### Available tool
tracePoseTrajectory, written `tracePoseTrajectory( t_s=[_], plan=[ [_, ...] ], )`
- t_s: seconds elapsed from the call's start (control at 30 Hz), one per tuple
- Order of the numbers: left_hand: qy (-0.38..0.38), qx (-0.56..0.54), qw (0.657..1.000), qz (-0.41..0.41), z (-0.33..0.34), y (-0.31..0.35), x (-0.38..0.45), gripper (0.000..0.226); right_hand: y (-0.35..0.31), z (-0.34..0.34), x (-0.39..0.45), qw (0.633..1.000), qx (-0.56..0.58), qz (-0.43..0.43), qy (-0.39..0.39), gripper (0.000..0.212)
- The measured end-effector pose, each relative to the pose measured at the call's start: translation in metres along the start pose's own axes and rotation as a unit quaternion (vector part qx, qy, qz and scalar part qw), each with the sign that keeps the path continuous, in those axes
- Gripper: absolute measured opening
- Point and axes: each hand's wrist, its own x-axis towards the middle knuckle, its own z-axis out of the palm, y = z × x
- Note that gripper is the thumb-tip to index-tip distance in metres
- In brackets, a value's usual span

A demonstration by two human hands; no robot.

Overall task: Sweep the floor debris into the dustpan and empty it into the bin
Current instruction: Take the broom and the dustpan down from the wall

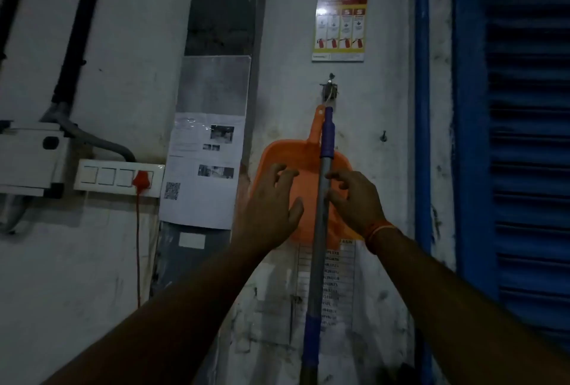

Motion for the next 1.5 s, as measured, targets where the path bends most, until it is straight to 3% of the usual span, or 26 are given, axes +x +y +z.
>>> tracePoseTrajectory(
  t_s=[0.3,0.57,0.9,1.5],
  plan=[
    [-0.015,-0.019,0.998,-0.054,0.037,-0.007,0.016,0.038,0.037,0.017,0.023,0.997,0.065,0.027,-0.022,0.034],
    [-0.044,-0.095,0.991,-0.077,0.056,-0.015,0.025,0.031,0.046,0.032,0.035,0.998,0.044,-0.026,-0.028,0.035],
    [-0.094,-0.218,0.963,-0.128,0.042,-0.02,0.036,0.022,0.047,0.03,0.054,0.992,0.125,0.006,-0.001,0.025],
    [-0.204,-0.302,0.919,-0.15,0.041,-0.013,0.033,0.035,0.022,0.003,0.108,0.984,0.175,0.024,0.027,0.026]
  ],
)
